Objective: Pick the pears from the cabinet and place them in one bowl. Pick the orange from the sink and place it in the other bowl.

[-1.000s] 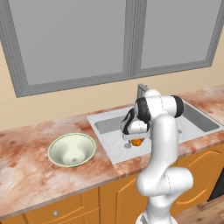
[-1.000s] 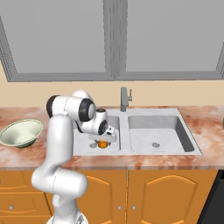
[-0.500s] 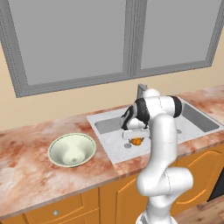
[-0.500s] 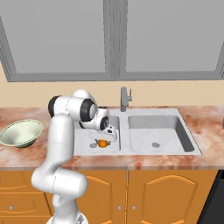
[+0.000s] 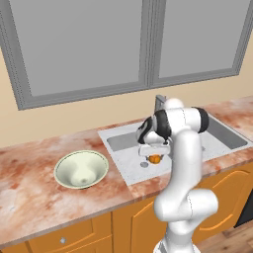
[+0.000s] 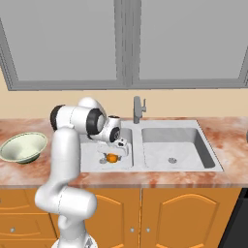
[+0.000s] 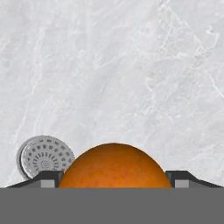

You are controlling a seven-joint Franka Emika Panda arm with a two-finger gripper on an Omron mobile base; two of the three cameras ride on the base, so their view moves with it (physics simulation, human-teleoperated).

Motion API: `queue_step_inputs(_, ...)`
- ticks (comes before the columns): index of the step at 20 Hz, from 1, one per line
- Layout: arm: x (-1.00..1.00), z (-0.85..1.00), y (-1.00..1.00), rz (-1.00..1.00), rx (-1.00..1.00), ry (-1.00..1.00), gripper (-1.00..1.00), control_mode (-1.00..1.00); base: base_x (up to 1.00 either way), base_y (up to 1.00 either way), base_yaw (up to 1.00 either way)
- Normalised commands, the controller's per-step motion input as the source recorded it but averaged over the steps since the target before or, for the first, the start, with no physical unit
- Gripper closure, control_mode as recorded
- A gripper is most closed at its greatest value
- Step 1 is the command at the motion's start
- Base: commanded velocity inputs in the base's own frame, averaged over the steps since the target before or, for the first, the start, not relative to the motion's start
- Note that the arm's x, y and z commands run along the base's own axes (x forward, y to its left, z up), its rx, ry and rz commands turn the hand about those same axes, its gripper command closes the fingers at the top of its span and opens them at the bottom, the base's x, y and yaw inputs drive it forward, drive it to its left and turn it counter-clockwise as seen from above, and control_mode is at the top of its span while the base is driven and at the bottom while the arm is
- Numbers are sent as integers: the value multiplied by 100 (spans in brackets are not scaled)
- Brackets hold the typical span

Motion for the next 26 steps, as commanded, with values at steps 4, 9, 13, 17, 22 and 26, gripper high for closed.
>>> queue_step_inputs(4,-19,42,8,0,0,0,100,-100,0,0,0)
queue_step_inputs(9,-19,47,9,0,0,0,100,-100,0,0,0)
queue_step_inputs(13,-21,50,10,0,0,0,100,-100,0,0,0)
queue_step_inputs(17,-21,50,12,0,0,0,100,-100,0,0,0)
queue_step_inputs(22,-19,49,15,0,0,0,100,-100,0,0,0)
queue_step_inputs(26,-16,49,18,0,0,0,100,-100,0,0,0)
